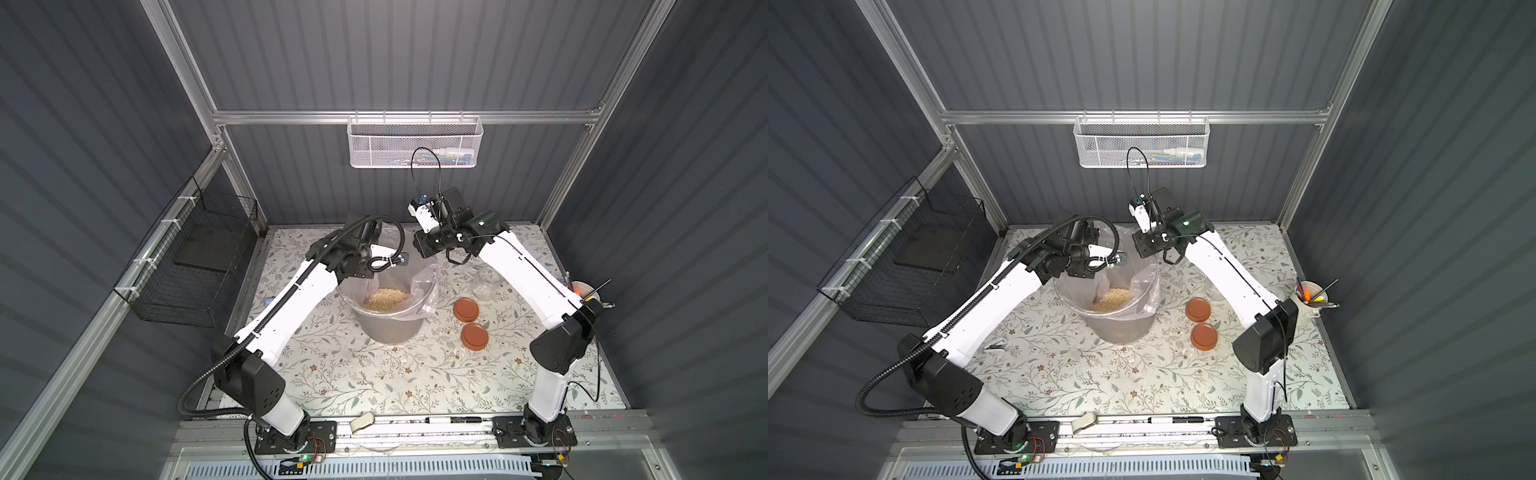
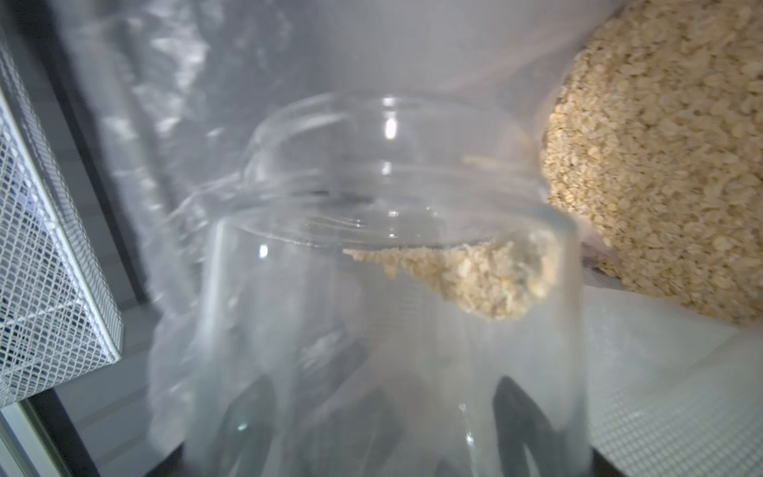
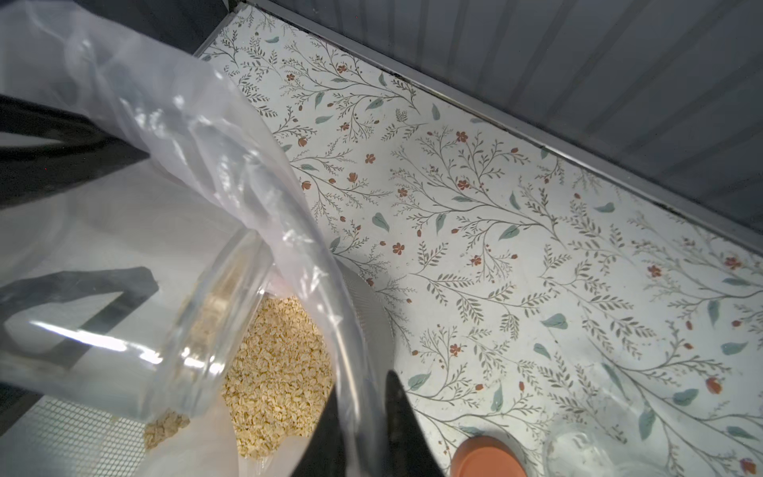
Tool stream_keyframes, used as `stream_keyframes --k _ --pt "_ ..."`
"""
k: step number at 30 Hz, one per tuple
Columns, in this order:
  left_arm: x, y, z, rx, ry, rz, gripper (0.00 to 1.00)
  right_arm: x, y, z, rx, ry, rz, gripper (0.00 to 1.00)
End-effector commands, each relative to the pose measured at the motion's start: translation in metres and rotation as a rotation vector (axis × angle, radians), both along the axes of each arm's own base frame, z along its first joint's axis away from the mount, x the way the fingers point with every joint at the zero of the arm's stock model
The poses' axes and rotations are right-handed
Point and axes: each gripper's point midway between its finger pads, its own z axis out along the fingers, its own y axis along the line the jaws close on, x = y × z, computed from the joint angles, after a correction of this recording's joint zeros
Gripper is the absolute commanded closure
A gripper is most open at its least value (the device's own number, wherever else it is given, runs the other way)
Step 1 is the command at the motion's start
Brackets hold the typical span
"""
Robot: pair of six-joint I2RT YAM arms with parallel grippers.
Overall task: Empty expired oatmeal from jars
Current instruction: Place the trash bin at the center of the board.
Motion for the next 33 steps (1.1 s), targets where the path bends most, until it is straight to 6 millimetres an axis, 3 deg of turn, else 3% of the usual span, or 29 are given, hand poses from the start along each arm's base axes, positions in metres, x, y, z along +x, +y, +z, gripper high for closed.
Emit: stream_keyframes --k 1,8,13,20,27,30,33 --pt "0.002 -0.002 0.024 -0.096 -0.030 0.040 1.00 0.002 0.002 0.004 0.042 0.006 -0.002 0.59" --pt "-0.014 -0.011 0.044 -0.226 0.013 0.031 1.00 0.012 -0.005 0.010 0.060 0.006 -0.039 0.22" --pt "-0.030 -0.012 0.061 -0.327 0.041 0.042 1.00 0.016 -0.009 0.026 0.077 -0.025 -0.047 0.16" --pt "-0.047 0.004 0.069 -0.414 0.064 0.146 1.00 0.014 -0.017 0.062 0.154 -0.093 -0.030 0.15" --pt "-0.066 0.001 0.102 -0.665 0.085 0.191 1.00 -0.010 -0.020 0.090 0.284 -0.165 0.033 0.11" --pt "-0.074 -0.002 0.099 -0.726 0.123 0.193 1.00 -0.034 -0.015 0.105 0.410 -0.174 0.117 0.02" --pt "-0.082 -0.001 0.091 -0.727 0.159 0.198 1.00 -0.064 -0.010 0.118 0.517 -0.168 0.234 0.01"
